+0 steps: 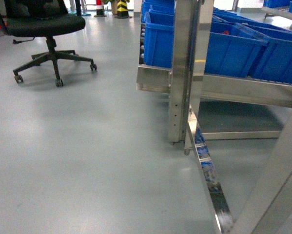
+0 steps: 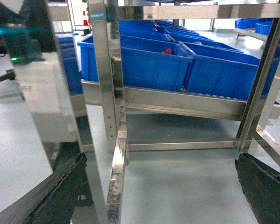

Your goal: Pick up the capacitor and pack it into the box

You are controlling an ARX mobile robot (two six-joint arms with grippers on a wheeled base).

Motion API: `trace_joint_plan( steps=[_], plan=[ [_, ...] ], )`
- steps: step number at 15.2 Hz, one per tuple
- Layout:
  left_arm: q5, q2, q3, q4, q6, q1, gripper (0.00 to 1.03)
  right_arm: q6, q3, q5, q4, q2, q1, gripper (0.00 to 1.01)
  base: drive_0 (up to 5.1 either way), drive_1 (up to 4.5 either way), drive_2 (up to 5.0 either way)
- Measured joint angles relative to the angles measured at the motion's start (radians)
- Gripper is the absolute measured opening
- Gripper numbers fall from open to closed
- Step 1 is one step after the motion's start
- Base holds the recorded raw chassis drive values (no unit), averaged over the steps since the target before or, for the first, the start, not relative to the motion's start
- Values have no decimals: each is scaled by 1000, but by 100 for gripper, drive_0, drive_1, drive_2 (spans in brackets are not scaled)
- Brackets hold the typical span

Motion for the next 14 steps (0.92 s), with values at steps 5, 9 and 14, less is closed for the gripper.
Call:
trace_joint_plan(
  steps=[5, 9, 14],
  plan=[
    [0, 0, 0, 1, 0, 0, 44, 0, 0, 0, -1, 0, 0, 98, -493, 253, 253],
    [0, 0, 0, 2, 0, 0, 44, 0, 0, 0, 0, 0, 0, 98, -502, 244, 244],
    [0, 0, 0, 0, 0, 0, 44, 0, 0, -1, 0, 0, 0, 98, -505, 240, 240]
  ],
)
